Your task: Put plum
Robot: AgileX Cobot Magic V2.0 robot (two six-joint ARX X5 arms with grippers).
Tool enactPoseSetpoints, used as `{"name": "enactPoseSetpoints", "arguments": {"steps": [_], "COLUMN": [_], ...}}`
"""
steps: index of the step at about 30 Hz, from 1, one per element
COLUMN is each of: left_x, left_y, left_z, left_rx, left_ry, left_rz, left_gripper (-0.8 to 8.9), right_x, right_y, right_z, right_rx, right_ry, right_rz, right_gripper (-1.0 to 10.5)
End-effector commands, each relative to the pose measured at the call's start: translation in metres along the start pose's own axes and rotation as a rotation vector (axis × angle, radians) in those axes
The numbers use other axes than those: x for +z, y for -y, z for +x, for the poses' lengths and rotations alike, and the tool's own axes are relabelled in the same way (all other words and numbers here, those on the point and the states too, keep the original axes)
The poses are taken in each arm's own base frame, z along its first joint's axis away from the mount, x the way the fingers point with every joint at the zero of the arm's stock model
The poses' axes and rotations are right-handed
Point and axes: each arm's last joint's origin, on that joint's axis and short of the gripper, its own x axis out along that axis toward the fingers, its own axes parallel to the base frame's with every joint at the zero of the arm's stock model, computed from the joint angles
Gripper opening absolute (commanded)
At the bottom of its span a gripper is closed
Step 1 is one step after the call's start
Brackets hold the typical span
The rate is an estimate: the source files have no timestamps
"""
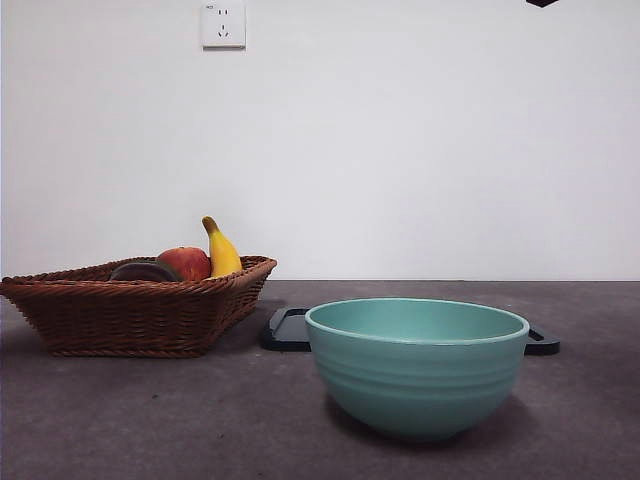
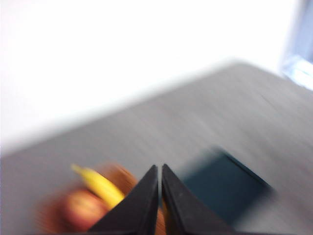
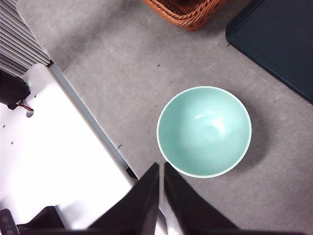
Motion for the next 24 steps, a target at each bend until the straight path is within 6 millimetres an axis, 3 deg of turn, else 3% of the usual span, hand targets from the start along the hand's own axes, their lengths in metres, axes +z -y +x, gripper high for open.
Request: {"name": "enactPoseSetpoints", "arguments": {"steps": [1, 5, 10, 24], "left_x": [-0.010, -0.047, -0.098, -0.221], "left_y": [-0.003, -0.001, 0.005, 0.019], "left_z": [-0.025, -0.054, -0.070, -0.067], "left_rx": [0.171, 0.431, 0.643, 0.730], "left_ry": [0.116, 0.170, 0.177, 0.070], "left_rz": [0.029, 0.044, 0.035, -0.012], "left_gripper": [0.10, 0.10, 0.10, 0.10], "right_x": [0.004, 0.004, 0.004, 0.004], "right_y": [-0.002, -0.002, -0.002, -0.002], "right_z": [-0.001, -0.001, -0.001, -0.001], "right_rx": [0.005, 0.005, 0.005, 0.005], "right_ry": [0.012, 0.012, 0.012, 0.012], "right_rz": [-0.026, -0.026, -0.026, -0.026], "right_gripper": [0.1, 0.1, 0.1, 0.1]}}
